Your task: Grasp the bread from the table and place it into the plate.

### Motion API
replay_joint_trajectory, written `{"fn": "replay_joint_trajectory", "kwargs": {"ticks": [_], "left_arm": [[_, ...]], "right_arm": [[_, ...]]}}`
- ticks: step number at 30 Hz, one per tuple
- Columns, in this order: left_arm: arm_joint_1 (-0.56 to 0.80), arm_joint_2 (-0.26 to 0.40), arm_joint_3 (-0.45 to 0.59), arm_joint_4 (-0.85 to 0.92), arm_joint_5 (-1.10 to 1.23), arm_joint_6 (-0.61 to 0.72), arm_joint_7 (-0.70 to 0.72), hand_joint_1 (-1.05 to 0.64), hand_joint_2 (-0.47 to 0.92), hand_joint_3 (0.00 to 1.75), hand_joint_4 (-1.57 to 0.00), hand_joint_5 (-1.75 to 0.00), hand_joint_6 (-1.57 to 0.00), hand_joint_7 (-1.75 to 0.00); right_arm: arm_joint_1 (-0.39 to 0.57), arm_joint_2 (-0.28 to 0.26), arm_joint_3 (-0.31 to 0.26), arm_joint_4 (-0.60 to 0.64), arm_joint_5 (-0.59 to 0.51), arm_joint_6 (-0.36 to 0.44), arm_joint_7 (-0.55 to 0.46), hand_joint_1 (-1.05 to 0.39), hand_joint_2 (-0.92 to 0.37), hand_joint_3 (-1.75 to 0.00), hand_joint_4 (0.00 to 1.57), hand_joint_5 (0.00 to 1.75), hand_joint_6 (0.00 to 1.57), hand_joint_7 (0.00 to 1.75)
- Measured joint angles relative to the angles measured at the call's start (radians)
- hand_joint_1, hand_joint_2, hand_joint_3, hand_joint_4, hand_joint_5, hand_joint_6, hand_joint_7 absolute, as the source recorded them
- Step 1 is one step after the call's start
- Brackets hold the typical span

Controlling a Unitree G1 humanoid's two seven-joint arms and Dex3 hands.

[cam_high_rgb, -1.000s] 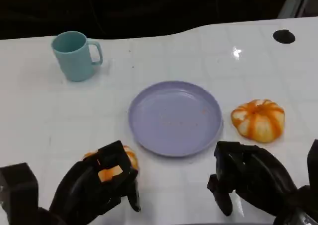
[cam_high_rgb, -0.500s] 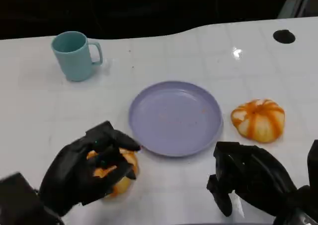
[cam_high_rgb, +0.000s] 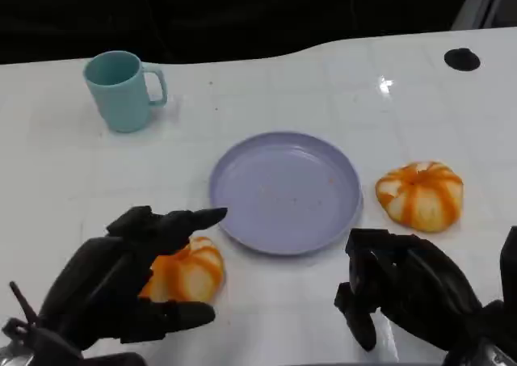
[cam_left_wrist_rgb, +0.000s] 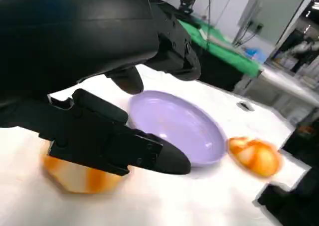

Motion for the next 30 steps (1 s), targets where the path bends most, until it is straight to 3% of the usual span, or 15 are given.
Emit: {"fn": "replay_joint_trajectory", "kwargs": {"ticks": [8,15,30], "left_arm": [[0.002,0.075,-0.064,-0.065,0.224,0.136,0.002,-0.74,0.92,0.05,-0.11,-0.59,-0.31,-0.03],[-0.062,0.094,-0.145,-0.047,0.340,0.260,-0.007,-0.73,0.92,0.03,-0.19,-0.53,-0.32,-0.02],[-0.259,0.117,-0.292,0.233,0.370,0.368,-0.014,-0.74,0.92,0.06,-0.31,-0.33,-0.33,0.00]], "right_arm": [[0.004,0.000,0.000,-0.007,0.000,0.001,-0.001,-0.95,-0.92,-0.35,1.28,1.63,1.11,1.54],[0.004,-0.001,0.000,-0.006,-0.002,0.001,-0.001,-0.94,-0.92,-0.36,1.28,1.63,1.11,1.54],[0.001,-0.004,-0.001,-0.004,-0.002,0.003,0.001,-0.93,-0.92,-0.37,1.27,1.63,1.11,1.53]]}}
